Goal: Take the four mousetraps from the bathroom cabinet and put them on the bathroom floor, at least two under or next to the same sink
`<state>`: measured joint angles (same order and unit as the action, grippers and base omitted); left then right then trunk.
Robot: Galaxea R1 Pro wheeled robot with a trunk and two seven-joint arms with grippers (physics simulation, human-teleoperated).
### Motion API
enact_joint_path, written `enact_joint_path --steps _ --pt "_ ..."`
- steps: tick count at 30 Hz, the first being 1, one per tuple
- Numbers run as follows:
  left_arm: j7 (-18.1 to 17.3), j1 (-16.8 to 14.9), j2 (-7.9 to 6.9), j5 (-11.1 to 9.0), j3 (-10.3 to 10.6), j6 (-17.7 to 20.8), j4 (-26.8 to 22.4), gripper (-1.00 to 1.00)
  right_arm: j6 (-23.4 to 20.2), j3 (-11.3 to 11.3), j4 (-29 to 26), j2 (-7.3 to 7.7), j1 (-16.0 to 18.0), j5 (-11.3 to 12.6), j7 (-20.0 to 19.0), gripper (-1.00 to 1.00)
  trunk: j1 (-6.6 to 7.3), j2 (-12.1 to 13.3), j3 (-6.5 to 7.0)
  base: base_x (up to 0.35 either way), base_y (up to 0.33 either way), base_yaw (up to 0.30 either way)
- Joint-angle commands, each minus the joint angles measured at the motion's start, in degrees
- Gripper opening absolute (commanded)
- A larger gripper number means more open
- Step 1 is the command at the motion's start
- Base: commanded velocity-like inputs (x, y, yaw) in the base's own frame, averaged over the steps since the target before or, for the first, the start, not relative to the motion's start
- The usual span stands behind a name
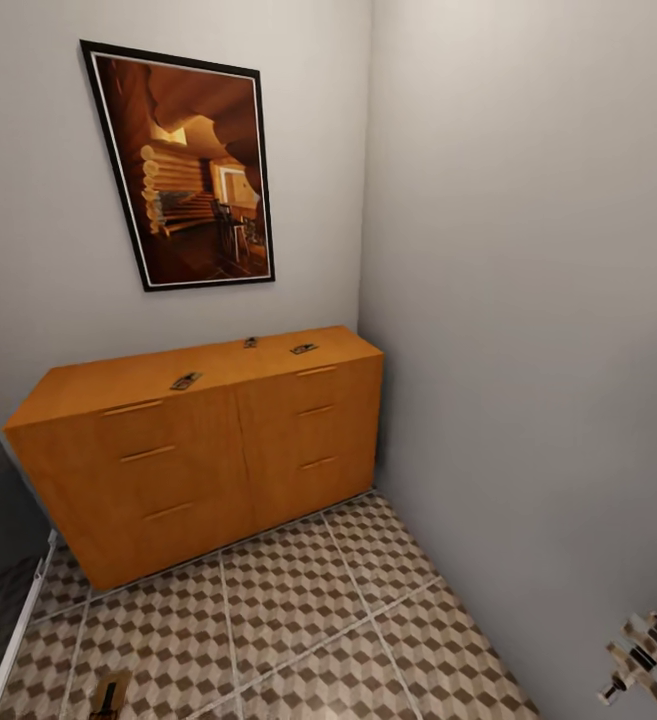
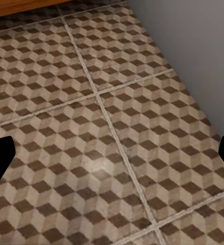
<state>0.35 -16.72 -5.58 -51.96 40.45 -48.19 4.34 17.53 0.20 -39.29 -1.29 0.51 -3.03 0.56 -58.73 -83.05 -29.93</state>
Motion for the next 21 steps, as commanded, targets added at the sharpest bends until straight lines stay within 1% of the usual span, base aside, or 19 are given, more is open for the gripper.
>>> enact_joint_path --steps 1,21 --pt "0.4 -0.1 0.04 0.0 0.4 -0.1 0.1 -1.0 0.1 0.0 0.0 0.0 0.0 -0.3 0.1 1.0 0.0 0.0 -0.09 0.0 0.0 0.241" --pt "0.3 -0.1 0.13 0.0 0.4 -0.1 0.1 -1.0 0.1 -0.1 0.0 0.01 0.0 -0.3 0.1 1.0 0.0 0.0 -0.72 0.0 0.0 0.243"
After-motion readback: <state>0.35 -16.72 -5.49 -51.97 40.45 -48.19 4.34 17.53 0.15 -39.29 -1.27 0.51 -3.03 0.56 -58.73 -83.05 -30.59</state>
